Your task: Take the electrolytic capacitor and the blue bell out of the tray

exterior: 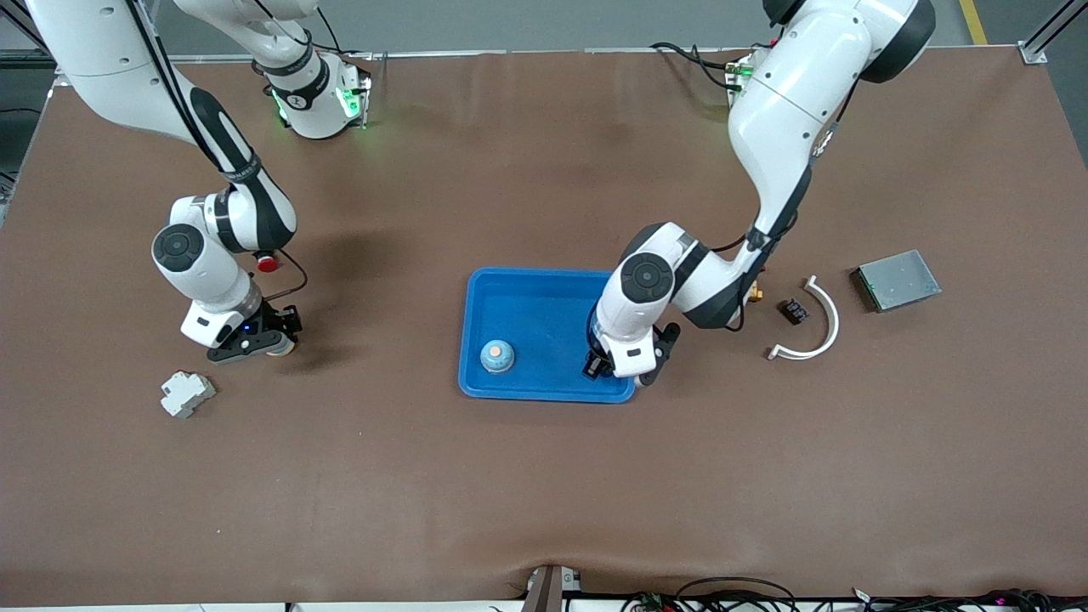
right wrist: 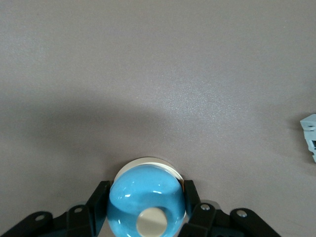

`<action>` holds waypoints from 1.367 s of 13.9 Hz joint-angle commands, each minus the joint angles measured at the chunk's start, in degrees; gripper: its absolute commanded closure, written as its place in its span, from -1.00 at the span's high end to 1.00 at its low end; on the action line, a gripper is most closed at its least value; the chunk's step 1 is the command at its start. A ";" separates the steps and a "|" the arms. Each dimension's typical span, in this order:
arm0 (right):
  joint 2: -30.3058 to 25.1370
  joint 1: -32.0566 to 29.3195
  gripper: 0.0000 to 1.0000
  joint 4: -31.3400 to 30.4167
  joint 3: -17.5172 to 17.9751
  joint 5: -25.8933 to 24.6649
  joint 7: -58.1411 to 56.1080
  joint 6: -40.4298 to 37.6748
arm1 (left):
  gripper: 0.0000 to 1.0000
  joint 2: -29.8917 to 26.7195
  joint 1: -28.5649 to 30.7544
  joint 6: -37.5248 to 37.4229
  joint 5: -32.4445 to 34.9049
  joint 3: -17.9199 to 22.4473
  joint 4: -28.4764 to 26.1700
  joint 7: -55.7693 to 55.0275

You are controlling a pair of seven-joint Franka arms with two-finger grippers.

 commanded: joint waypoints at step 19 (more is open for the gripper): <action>2.73 24.54 1.00 31.60 6.32 16.11 54.92 -28.01 | -1.00 -14.38 12.78 -29.55 3.85 0.95 2.25 32.12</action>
